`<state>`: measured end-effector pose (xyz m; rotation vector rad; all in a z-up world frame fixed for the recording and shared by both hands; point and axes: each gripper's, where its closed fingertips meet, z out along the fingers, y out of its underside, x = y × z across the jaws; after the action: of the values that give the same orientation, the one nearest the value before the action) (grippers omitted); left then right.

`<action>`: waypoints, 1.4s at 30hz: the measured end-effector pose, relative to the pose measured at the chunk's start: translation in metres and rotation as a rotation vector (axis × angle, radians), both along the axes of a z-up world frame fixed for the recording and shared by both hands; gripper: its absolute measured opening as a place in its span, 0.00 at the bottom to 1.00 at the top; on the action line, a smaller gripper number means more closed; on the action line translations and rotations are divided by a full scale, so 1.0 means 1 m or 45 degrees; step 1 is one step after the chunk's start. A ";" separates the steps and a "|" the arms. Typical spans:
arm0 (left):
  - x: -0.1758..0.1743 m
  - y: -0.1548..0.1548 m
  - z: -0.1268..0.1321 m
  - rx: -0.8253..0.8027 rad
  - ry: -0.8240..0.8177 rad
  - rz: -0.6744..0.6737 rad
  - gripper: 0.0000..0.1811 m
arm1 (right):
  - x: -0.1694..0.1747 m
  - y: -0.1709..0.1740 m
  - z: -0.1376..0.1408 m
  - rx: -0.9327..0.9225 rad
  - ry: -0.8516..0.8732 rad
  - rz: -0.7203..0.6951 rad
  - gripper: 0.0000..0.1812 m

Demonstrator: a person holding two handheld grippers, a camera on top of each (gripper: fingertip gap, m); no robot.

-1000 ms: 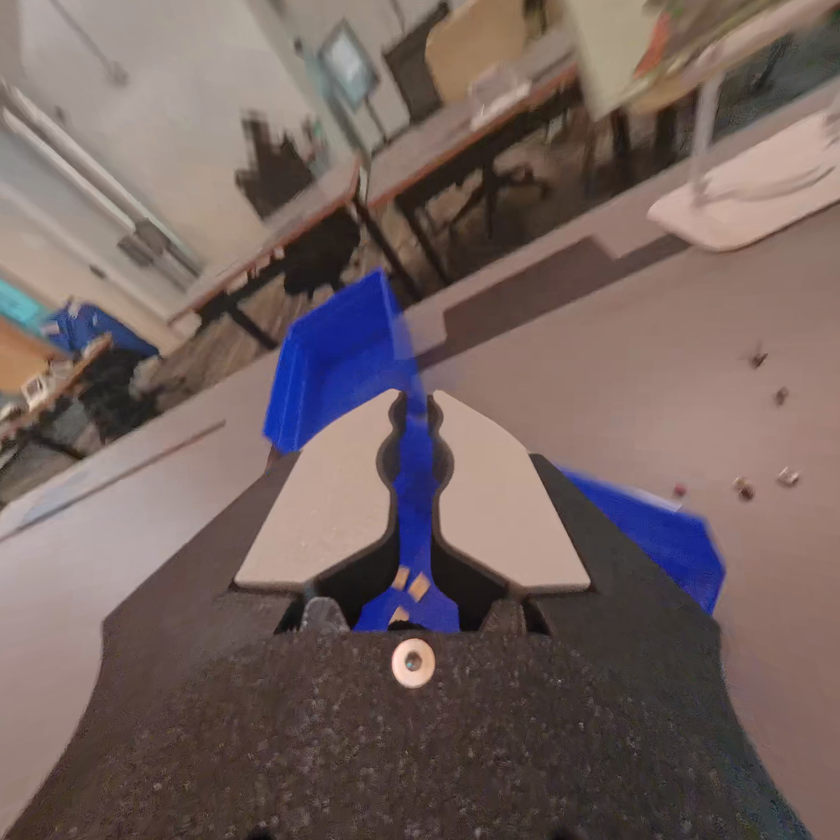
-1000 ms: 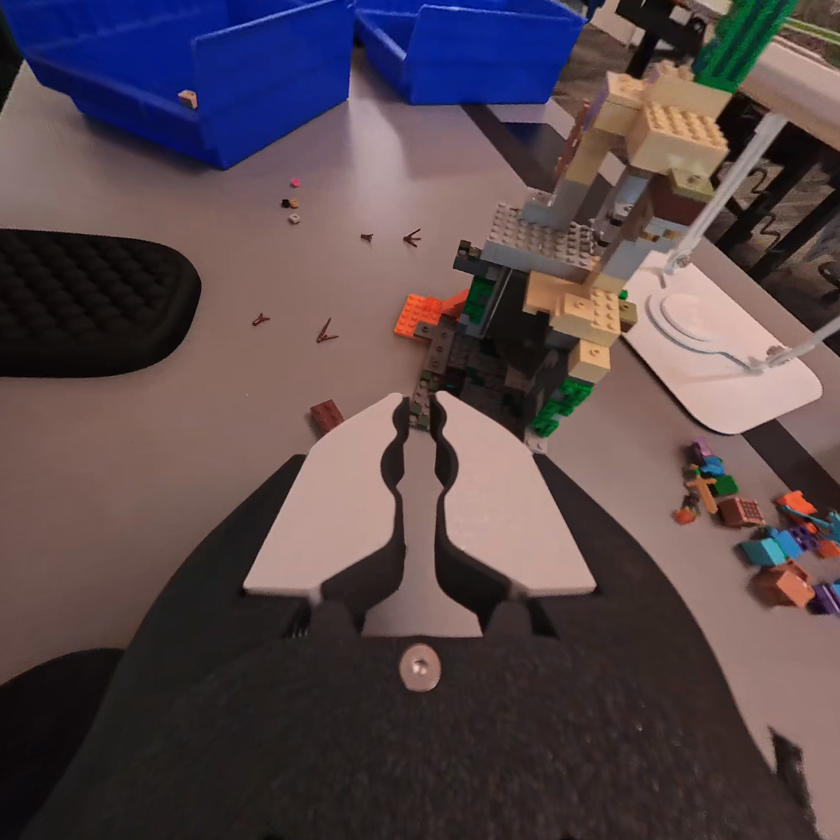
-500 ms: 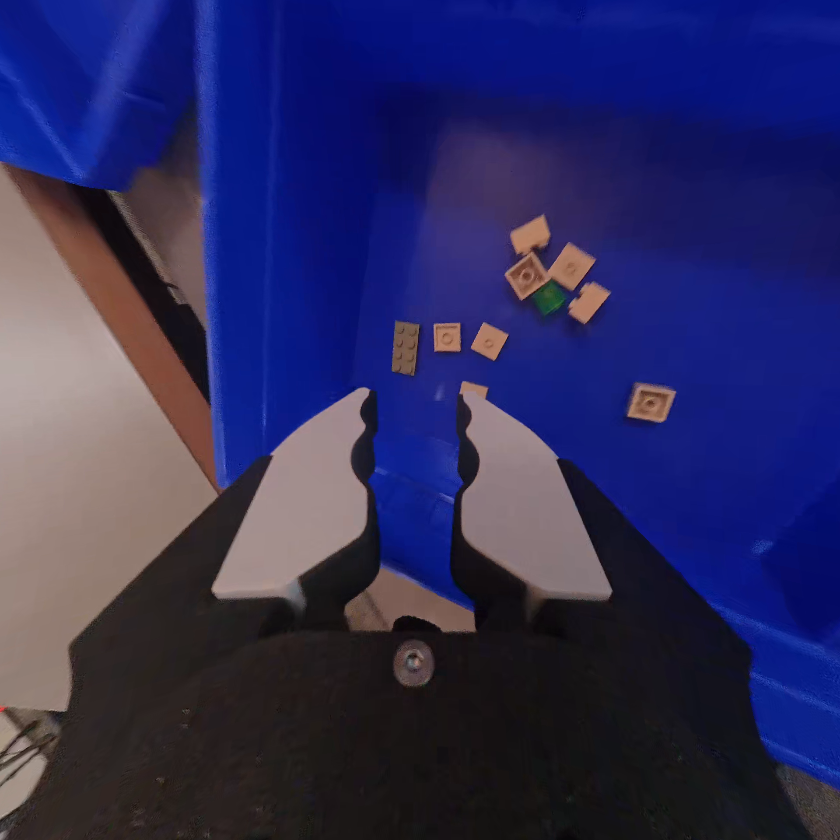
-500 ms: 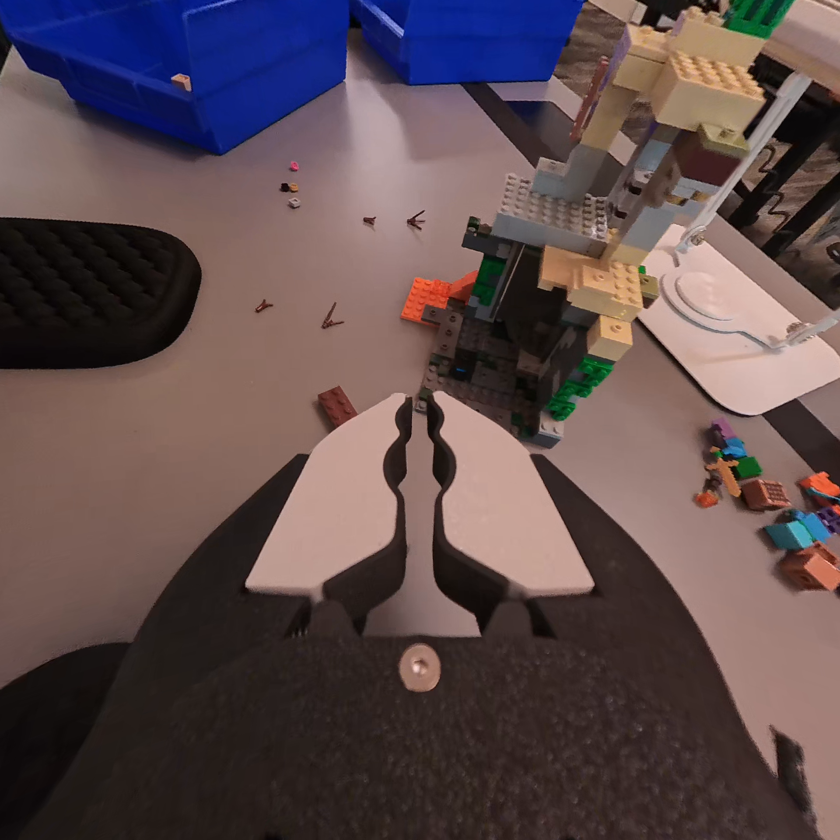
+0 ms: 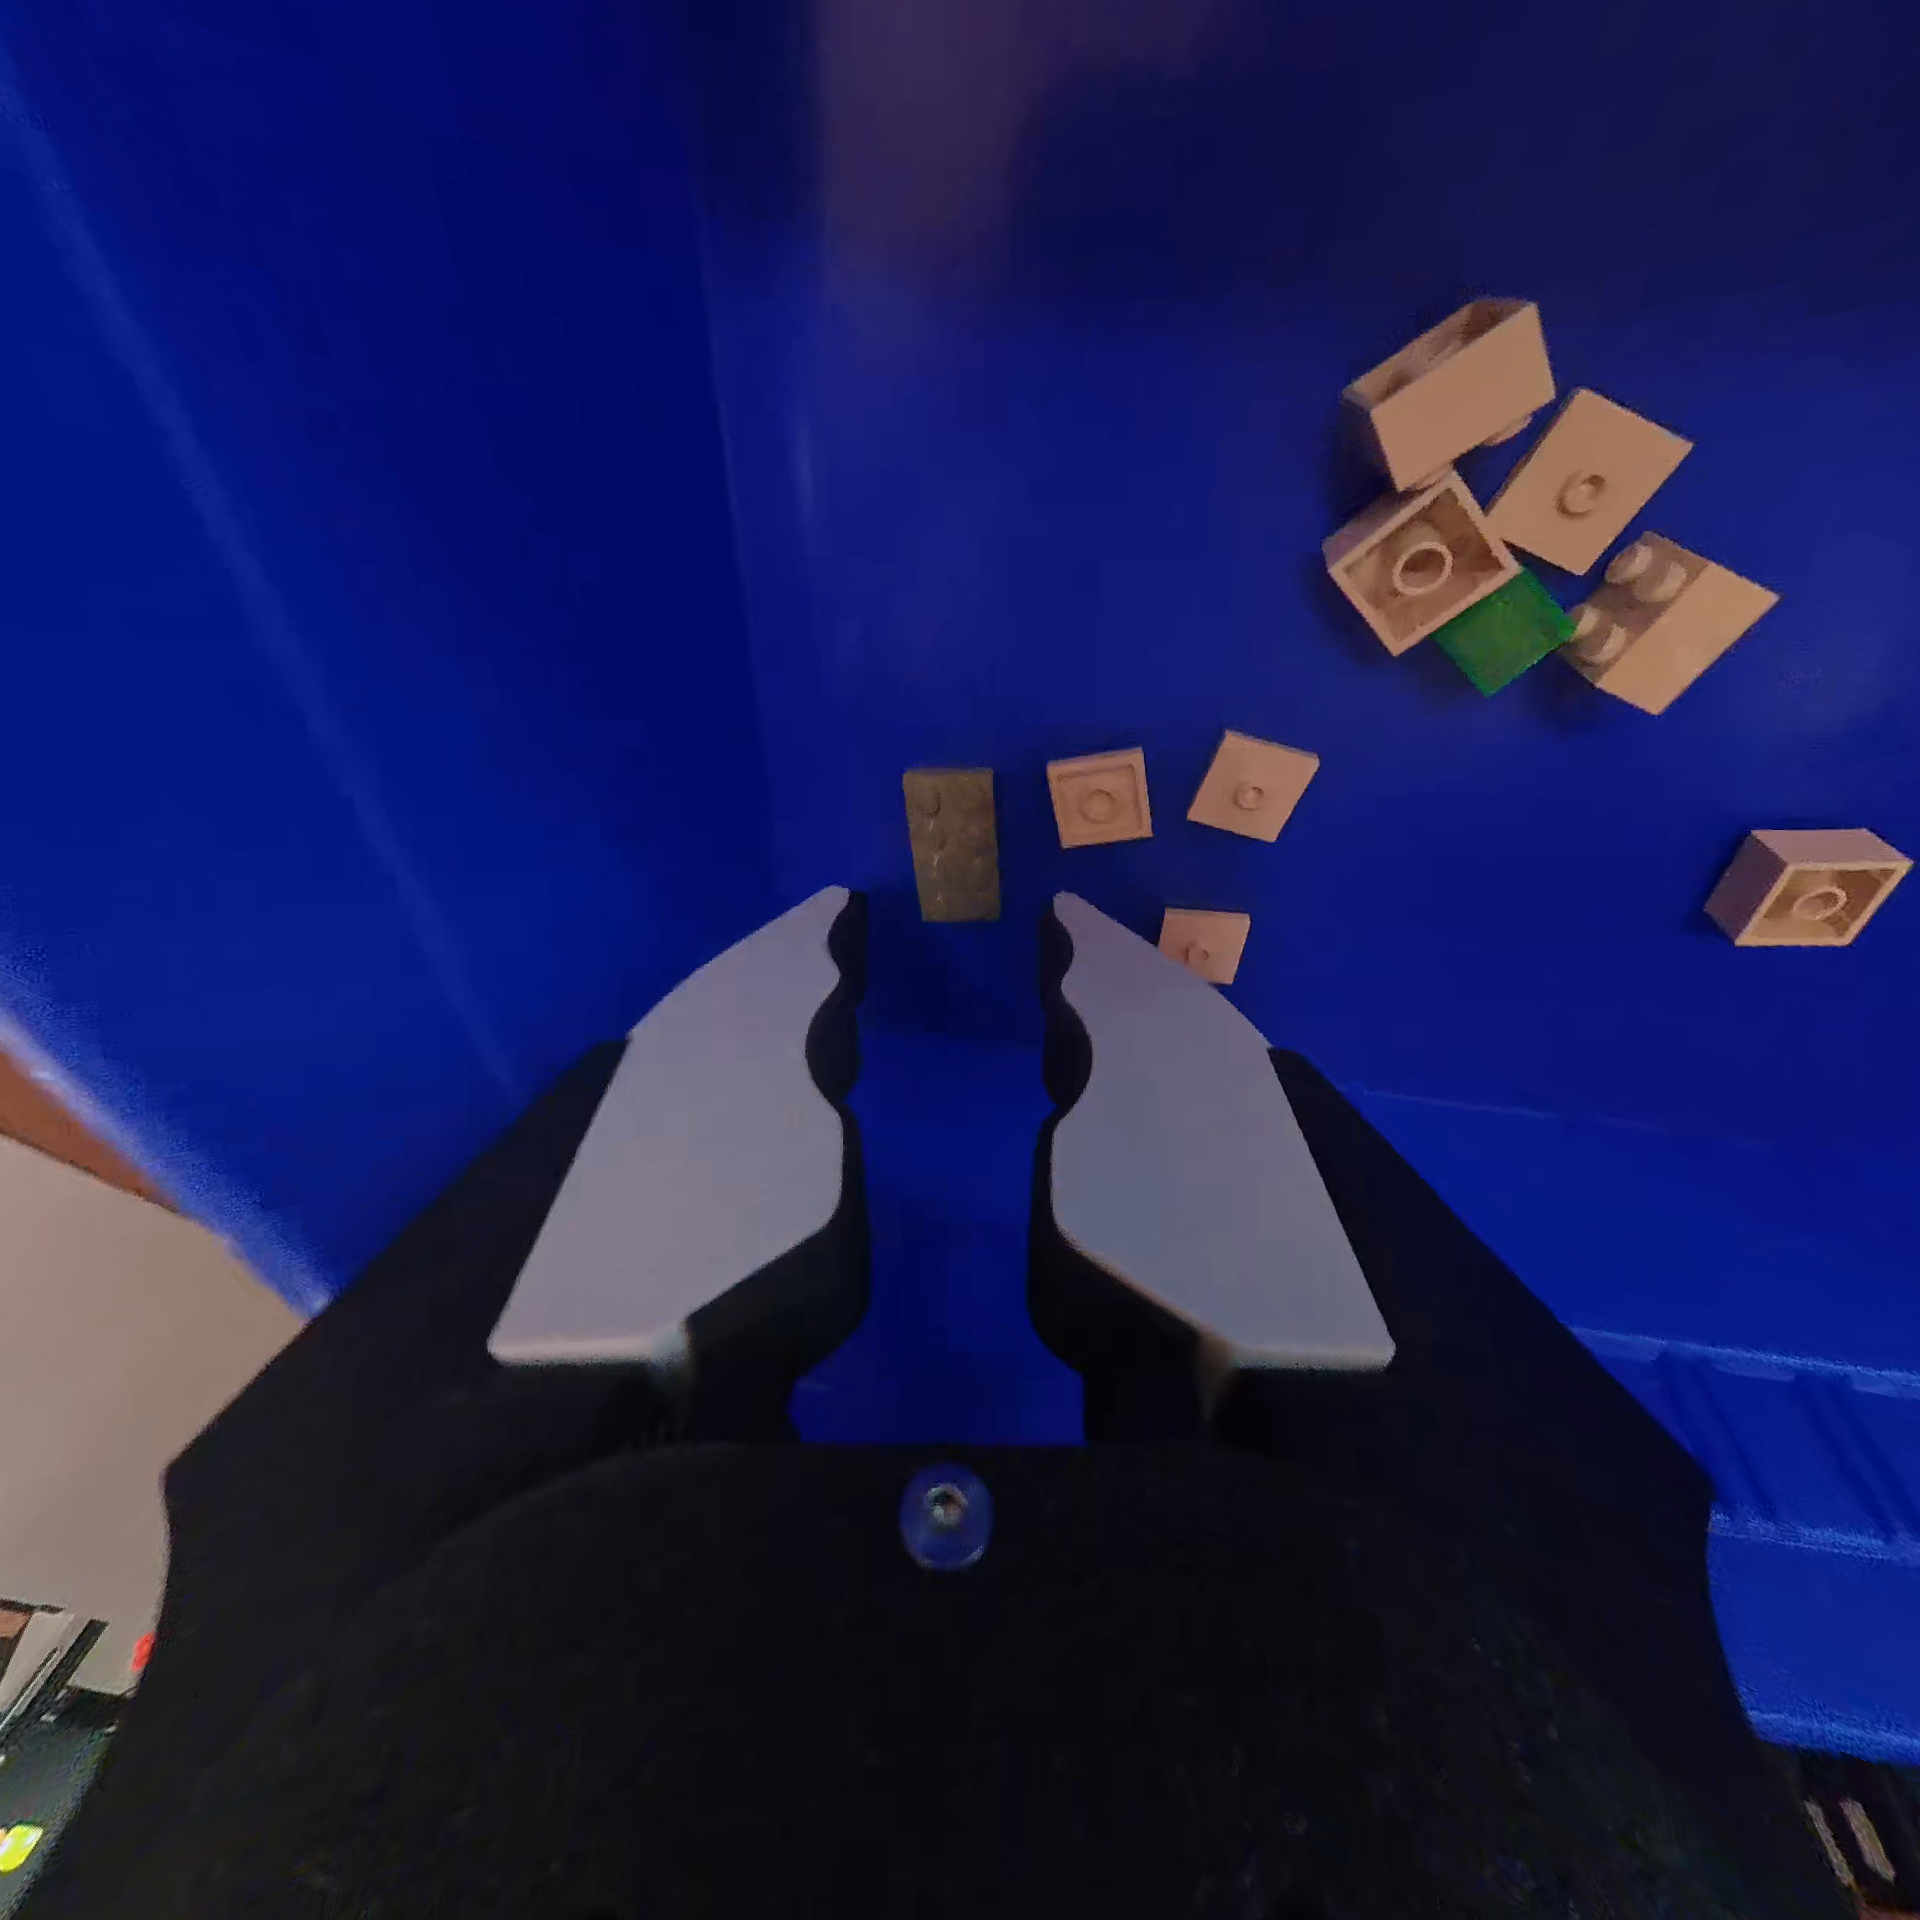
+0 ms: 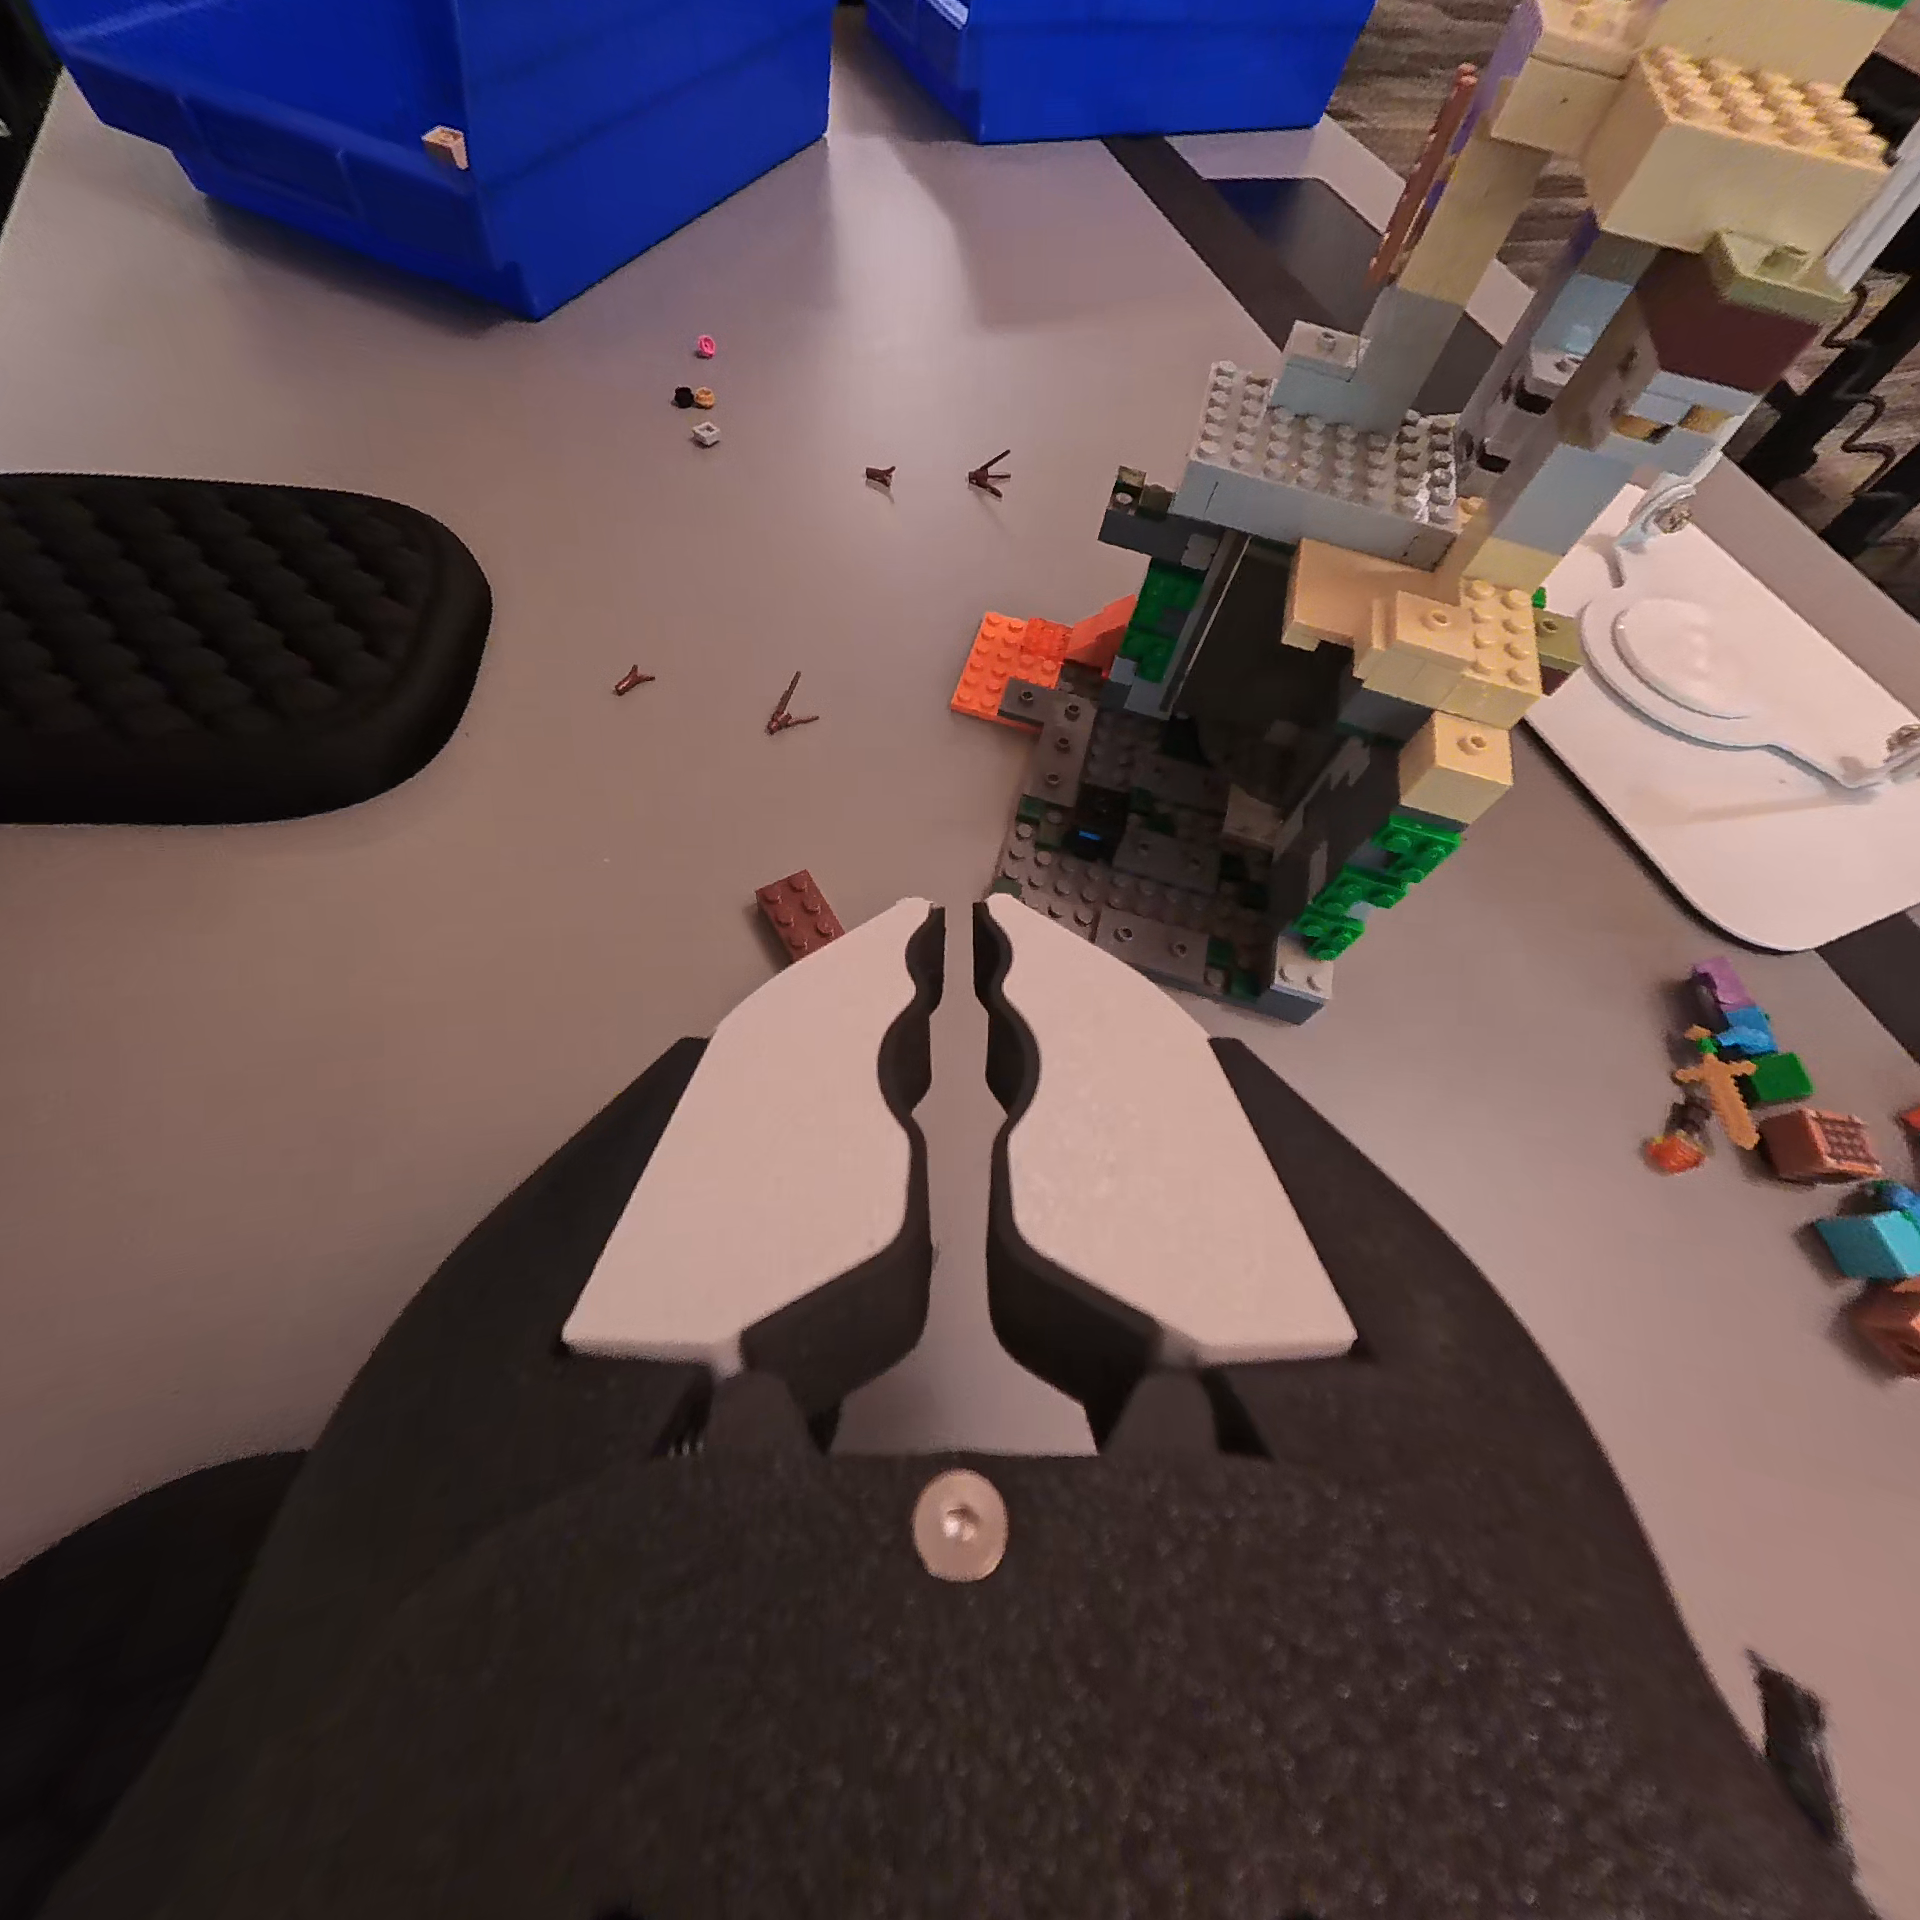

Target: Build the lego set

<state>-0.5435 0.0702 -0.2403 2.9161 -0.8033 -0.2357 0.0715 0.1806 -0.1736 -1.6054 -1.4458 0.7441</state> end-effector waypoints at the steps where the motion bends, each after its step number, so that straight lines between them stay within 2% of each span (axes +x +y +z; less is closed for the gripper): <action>1: 0.000 0.000 -0.003 -0.016 -0.006 0.001 0.17 | -0.001 0.000 -0.001 0.001 -0.004 0.001 0.03; 8: 0.007 -0.005 -0.013 -0.092 -0.084 0.032 0.09 | -0.007 0.000 -0.003 -0.007 -0.011 0.020 0.03; 14: 0.019 -0.008 -0.008 -0.087 -0.103 -0.002 0.09 | -0.005 -0.004 0.000 0.023 -0.004 0.031 0.02; 17: 0.032 0.001 0.022 0.053 -0.075 -0.062 0.09 | 0.002 -0.005 0.003 0.033 0.004 0.026 0.02; 20: 0.060 0.017 0.071 0.244 -0.014 -0.179 0.09 | 0.009 -0.004 0.008 0.041 0.034 0.009 0.02; 24: 0.145 0.037 0.127 0.436 -0.016 -0.443 0.09 | 0.015 -0.002 0.014 0.034 0.103 -0.047 0.04; 28: 0.260 0.049 0.139 0.494 -0.082 -0.766 0.09 | 0.021 -0.001 0.017 0.046 0.170 -0.123 0.06; 32: 0.370 0.057 0.122 0.504 -0.163 -1.051 0.08 | 0.025 -0.003 0.020 0.031 0.228 -0.187 0.05; 35: 0.439 0.061 0.101 0.468 -0.292 -1.189 0.08 | 0.028 -0.003 0.025 0.033 0.265 -0.212 0.03; 42: 0.540 0.065 0.048 0.301 -0.510 -1.304 0.09 | 0.039 0.002 0.026 0.053 0.271 -0.261 0.01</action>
<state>-0.0040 0.1352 -0.1922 2.4529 -2.4064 0.2122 0.1100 0.1826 -0.1471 -1.5631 -1.1196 0.7359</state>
